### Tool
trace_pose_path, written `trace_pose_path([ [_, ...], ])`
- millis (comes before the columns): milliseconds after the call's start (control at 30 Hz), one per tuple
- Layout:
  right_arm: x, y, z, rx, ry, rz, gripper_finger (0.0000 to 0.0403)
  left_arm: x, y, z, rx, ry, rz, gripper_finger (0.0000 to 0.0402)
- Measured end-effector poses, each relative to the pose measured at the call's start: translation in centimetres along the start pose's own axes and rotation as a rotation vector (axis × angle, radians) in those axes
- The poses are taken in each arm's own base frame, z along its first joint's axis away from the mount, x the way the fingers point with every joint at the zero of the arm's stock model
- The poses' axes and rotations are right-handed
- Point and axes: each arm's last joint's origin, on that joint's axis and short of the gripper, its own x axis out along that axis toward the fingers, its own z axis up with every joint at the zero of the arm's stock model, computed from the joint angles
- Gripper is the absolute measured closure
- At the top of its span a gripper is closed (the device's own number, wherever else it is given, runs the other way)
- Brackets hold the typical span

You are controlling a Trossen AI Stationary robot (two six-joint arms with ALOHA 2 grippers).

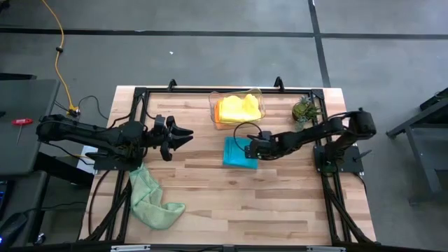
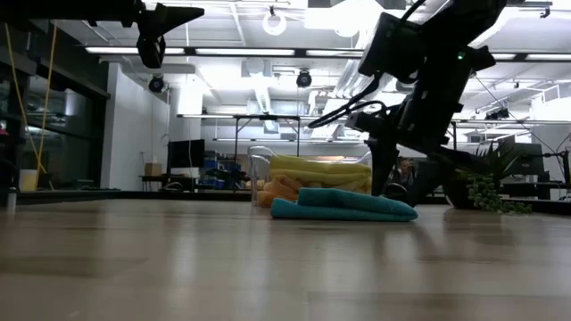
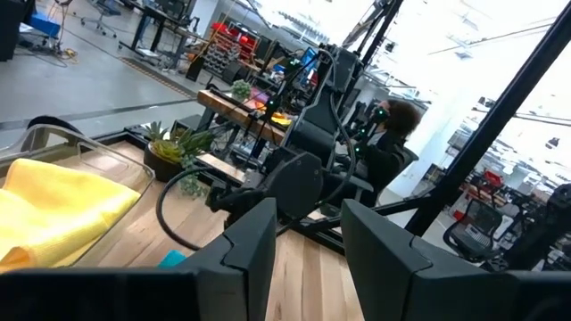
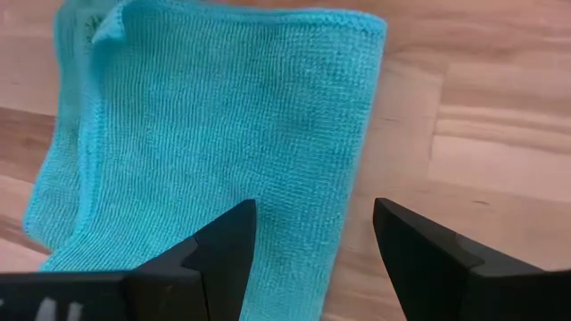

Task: Fold microfiber towels
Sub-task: Put the blue microfiber towel into the transparent bin

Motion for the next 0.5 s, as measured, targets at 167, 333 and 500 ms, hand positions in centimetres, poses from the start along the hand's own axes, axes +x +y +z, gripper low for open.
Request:
trace_pose_path([
  [167, 0.72, -0.04, -0.21, 0.034, 0.022, -0.025, 0.0182, 0.00, 0.04, -0.06, 0.002, 0.006, 0.004, 0.0284],
  [333, 1.04, 0.16, -0.26, 0.076, 0.022, -0.013, 0.0183, 0.00, 0.04, -0.08, 0.002, 0.009, 0.004, 0.0284],
  [500, 1.10, 0.18, -0.30, 0.088, 0.041, -0.008, 0.0200, 0.00, 0.06, -0.12, 0.012, 0.012, 0.006, 0.0284],
])
